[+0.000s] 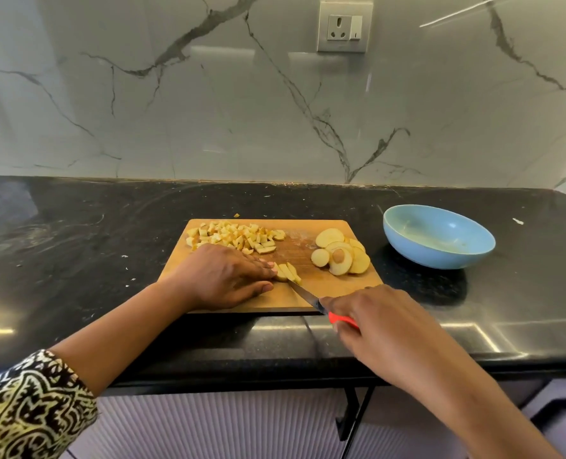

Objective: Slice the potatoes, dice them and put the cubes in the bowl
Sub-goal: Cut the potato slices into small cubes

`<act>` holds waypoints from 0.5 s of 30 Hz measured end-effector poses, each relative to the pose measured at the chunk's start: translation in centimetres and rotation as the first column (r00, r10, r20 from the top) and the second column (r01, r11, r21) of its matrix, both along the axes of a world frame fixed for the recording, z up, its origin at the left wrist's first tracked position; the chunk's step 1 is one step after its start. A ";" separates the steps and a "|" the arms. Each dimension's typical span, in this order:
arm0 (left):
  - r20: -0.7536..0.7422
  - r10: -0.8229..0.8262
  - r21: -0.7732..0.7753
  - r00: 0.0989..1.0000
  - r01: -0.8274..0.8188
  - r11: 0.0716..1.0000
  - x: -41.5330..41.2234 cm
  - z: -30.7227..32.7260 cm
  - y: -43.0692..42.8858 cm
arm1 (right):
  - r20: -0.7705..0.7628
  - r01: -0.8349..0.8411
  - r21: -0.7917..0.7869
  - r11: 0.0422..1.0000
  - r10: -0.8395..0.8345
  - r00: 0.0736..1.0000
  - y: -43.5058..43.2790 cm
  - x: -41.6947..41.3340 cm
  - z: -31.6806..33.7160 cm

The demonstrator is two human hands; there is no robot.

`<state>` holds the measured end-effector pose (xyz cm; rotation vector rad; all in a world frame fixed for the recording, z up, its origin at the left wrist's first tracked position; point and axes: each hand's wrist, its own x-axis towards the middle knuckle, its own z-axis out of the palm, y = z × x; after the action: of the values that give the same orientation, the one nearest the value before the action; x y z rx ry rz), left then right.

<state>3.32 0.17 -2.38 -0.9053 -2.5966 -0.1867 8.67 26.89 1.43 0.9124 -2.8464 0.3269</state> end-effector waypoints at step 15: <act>0.282 0.197 0.102 0.939 -0.234 0.967 -1.8 0.3 5.2 | 0.158 0.263 -0.312 0.913 -0.223 0.962 3.3 -2.1 -1.0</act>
<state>1.56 5.35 -2.05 -0.5745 -2.8684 -0.4463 6.52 30.18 0.45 0.4804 -2.8393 0.8215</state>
